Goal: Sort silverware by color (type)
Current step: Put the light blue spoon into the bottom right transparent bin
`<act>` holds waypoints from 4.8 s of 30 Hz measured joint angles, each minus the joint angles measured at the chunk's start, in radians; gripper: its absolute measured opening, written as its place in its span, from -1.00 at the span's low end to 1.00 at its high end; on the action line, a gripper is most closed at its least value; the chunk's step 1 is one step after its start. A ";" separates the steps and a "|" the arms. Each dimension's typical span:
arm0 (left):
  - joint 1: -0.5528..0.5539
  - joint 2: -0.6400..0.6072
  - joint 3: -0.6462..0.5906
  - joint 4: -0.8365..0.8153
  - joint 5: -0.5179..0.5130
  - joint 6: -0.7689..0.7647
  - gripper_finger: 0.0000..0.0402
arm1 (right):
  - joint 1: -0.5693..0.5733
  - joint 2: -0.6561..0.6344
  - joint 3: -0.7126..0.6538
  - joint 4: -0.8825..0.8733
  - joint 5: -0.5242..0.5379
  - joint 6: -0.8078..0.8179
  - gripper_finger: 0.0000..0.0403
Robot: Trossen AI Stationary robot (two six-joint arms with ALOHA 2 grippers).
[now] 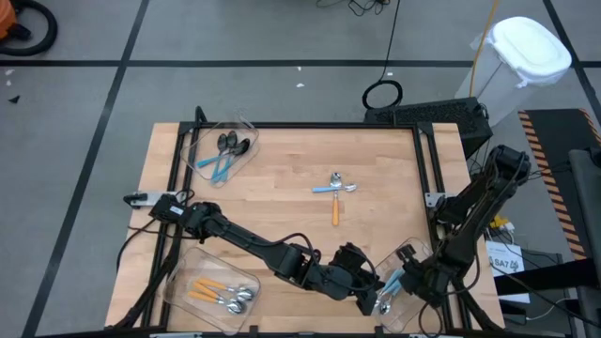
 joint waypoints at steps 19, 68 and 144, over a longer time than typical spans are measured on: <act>0.033 0.000 0.000 -0.012 0.001 -0.038 -0.41 | 0.000 -0.133 0.289 -0.363 0.062 0.116 -0.38; 0.663 -0.067 -0.002 -0.890 0.435 0.464 -0.41 | -0.062 -0.508 0.510 -0.879 0.668 0.005 -0.38; 0.562 0.220 0.003 -0.923 0.309 0.690 -0.77 | -0.238 -0.427 0.509 -0.631 0.868 0.155 -0.38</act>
